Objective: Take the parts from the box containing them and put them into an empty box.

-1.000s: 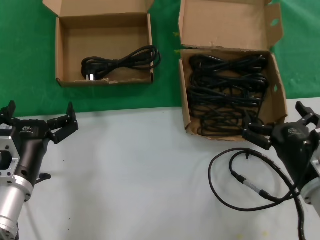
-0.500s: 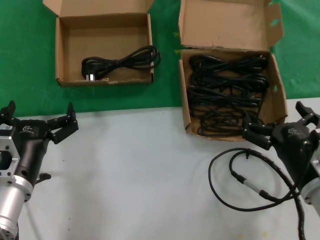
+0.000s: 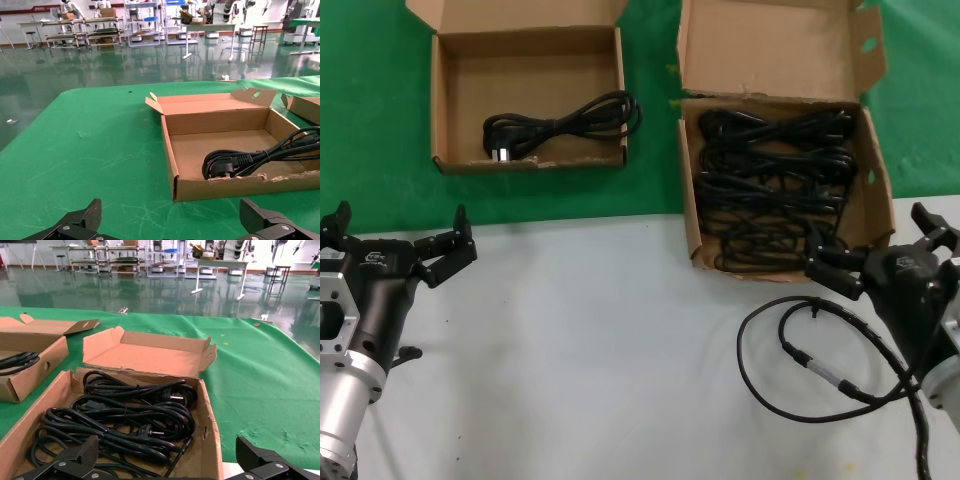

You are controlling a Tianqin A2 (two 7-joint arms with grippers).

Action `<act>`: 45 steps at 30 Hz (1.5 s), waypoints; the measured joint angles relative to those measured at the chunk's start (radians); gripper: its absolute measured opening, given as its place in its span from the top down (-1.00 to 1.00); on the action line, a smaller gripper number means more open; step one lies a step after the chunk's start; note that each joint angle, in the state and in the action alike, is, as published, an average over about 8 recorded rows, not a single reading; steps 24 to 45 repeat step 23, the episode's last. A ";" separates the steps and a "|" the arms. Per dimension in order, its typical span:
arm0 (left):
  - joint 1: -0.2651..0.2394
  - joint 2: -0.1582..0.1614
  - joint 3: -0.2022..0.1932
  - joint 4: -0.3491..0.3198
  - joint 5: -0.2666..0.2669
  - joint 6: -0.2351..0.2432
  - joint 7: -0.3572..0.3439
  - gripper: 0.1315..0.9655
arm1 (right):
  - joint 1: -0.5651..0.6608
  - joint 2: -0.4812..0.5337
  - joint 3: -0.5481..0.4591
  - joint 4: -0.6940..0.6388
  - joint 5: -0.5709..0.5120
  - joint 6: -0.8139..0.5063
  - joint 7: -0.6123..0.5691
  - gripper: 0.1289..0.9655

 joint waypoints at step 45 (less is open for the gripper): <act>0.000 0.000 0.000 0.000 0.000 0.000 0.000 -1.00 | 0.000 0.000 0.000 0.000 0.000 0.000 0.000 -1.00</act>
